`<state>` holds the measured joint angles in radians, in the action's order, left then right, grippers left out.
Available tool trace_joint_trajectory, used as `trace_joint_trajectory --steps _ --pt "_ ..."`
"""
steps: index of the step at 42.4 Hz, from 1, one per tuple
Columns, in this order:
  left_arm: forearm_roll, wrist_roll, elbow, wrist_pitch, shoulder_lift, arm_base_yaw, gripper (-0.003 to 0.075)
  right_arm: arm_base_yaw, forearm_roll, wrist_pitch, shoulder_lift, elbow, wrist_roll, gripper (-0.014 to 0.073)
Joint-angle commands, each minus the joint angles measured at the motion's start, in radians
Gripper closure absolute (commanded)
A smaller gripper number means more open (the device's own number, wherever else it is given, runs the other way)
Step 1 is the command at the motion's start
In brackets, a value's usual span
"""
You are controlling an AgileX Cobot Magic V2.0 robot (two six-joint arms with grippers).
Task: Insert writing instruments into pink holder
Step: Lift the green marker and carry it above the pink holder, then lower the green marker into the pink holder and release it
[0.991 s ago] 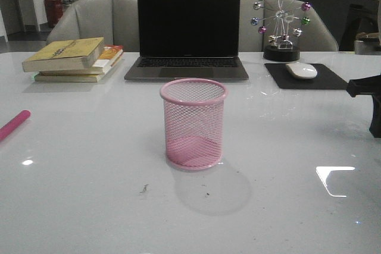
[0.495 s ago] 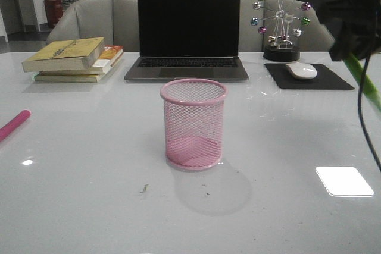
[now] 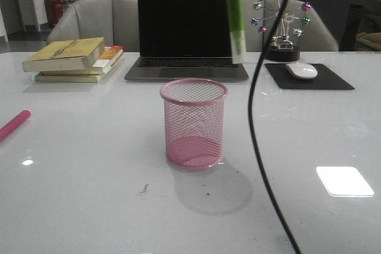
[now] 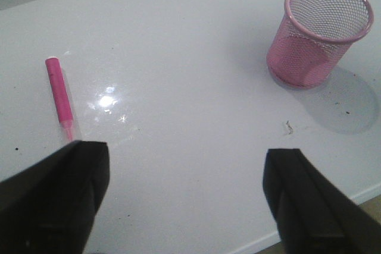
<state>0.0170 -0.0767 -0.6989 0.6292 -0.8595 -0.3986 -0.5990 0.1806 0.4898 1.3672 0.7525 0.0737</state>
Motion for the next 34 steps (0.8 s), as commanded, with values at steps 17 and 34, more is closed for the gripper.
trace_joint_trajectory --steps 17,34 --pt "0.006 0.001 -0.03 -0.079 0.009 -0.009 0.014 -0.034 -0.114 0.54 0.326 0.029 0.006 0.0482" --pt "0.006 0.001 -0.03 -0.085 0.009 -0.009 0.0139 -0.034 -0.12 0.496 0.383 0.029 0.006 0.0144"
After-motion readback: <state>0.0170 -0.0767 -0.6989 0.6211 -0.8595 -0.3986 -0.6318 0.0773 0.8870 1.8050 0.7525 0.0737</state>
